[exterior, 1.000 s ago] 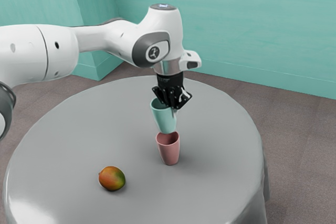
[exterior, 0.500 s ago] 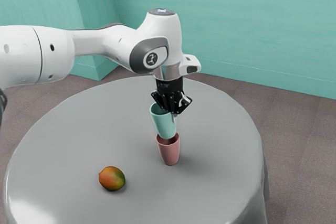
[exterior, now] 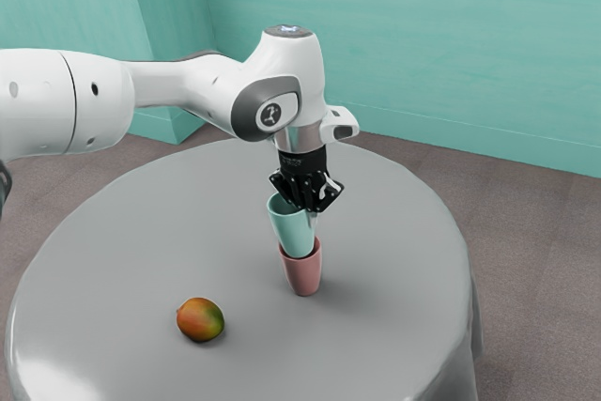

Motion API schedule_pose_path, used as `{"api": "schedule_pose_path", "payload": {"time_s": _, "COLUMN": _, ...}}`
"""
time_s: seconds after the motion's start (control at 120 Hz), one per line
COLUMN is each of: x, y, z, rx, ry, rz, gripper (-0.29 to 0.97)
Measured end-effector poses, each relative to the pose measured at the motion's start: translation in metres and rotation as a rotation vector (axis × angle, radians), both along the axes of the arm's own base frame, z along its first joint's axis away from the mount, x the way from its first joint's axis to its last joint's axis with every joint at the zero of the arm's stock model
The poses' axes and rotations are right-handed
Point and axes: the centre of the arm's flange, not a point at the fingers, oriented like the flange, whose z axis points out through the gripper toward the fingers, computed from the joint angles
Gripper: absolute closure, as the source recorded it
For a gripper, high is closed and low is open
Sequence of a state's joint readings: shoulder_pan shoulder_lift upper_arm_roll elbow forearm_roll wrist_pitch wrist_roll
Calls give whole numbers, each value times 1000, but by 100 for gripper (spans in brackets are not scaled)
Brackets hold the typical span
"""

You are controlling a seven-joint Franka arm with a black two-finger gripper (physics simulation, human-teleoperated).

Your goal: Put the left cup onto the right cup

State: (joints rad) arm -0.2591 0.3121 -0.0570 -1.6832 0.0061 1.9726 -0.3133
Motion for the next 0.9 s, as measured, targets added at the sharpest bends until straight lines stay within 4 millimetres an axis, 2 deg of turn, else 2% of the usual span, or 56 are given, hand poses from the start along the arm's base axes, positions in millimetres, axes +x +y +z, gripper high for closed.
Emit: {"api": "schedule_pose_path", "payload": {"time_s": 0.9, "x": 7, "y": 1, "z": -10, "rx": 3, "ry": -5, "rz": 15, "gripper": 78}}
